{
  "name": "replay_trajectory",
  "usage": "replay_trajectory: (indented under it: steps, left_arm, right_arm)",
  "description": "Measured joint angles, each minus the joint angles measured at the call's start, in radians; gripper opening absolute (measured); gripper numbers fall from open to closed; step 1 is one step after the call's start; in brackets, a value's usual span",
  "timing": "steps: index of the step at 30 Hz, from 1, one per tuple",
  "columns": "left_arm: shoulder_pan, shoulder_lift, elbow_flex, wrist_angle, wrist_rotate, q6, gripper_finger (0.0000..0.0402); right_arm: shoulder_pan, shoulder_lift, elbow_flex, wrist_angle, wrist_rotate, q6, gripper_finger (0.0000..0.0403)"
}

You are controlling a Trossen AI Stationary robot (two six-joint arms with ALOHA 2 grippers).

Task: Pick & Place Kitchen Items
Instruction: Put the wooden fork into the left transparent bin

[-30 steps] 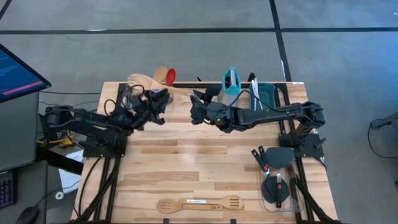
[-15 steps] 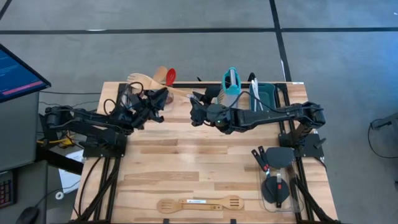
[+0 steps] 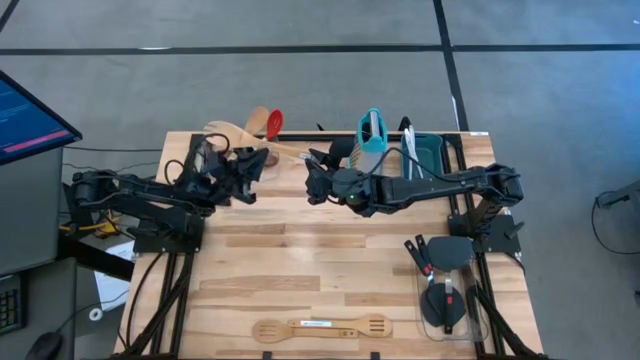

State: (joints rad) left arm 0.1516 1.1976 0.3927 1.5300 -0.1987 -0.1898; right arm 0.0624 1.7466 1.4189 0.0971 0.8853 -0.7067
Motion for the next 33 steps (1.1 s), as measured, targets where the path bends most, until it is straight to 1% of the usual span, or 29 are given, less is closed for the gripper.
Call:
replay_trajectory:
  steps: [5, 7, 8, 10, 14, 15, 18, 22, 23, 24, 28, 29, 33]
  left_arm:
    - [-0.007, 0.000, 0.000, 0.005, 0.132, -0.131, 0.0001]
    - [-0.033, 0.000, -0.010, -0.021, 0.129, -0.135, 0.0001]
    - [-0.050, -0.001, -0.018, -0.056, 0.102, -0.132, 0.0001]
    - [-0.096, 0.001, -0.044, -0.103, 0.003, -0.108, 0.0001]
    - [-0.180, 0.000, -0.093, -0.095, -0.225, 0.015, 0.0001]
    - [-0.192, 0.000, -0.100, -0.091, -0.261, 0.045, 0.0001]
    - [-0.190, 0.000, -0.110, -0.066, -0.304, 0.086, 0.0001]
    - [-0.132, 0.000, -0.112, -0.071, -0.416, 0.082, 0.0009]
    - [-0.109, 0.000, -0.112, -0.072, -0.420, 0.081, 0.0014]
    - [-0.088, 0.000, -0.112, -0.073, -0.401, 0.072, 0.0021]
    - [0.006, 0.000, -0.112, -0.075, -0.187, -0.074, 0.0061]
    - [0.024, 0.000, -0.112, -0.074, -0.159, -0.103, 0.0073]
    - [0.080, 0.000, -0.112, -0.074, -0.143, -0.180, 0.0126]
  right_arm:
    - [0.000, 0.000, 0.000, -0.007, 0.028, -0.002, 0.0095]
    - [0.000, 0.000, 0.000, -0.008, 0.033, -0.004, 0.0095]
    - [0.000, 0.000, 0.000, -0.008, 0.033, -0.006, 0.0095]
    - [0.000, 0.000, 0.000, -0.008, 0.033, -0.010, 0.0095]
    - [0.000, 0.000, 0.000, -0.007, 0.036, -0.011, 0.0095]
    - [-0.001, 0.000, 0.000, -0.007, 0.035, -0.011, 0.0095]
    - [-0.001, 0.000, 0.000, -0.007, 0.035, -0.011, 0.0095]
    - [0.004, 0.000, 0.000, -0.007, 0.033, -0.011, 0.0095]
    - [0.006, 0.000, 0.000, -0.007, 0.035, -0.011, 0.0095]
    - [0.008, 0.000, 0.000, -0.007, 0.038, -0.011, 0.0095]
    - [0.009, 0.000, 0.000, -0.005, 0.040, -0.020, 0.0095]
    - [0.008, 0.000, 0.000, -0.005, 0.040, -0.022, 0.0095]
    - [0.008, 0.000, 0.000, -0.007, 0.040, -0.026, 0.0095]
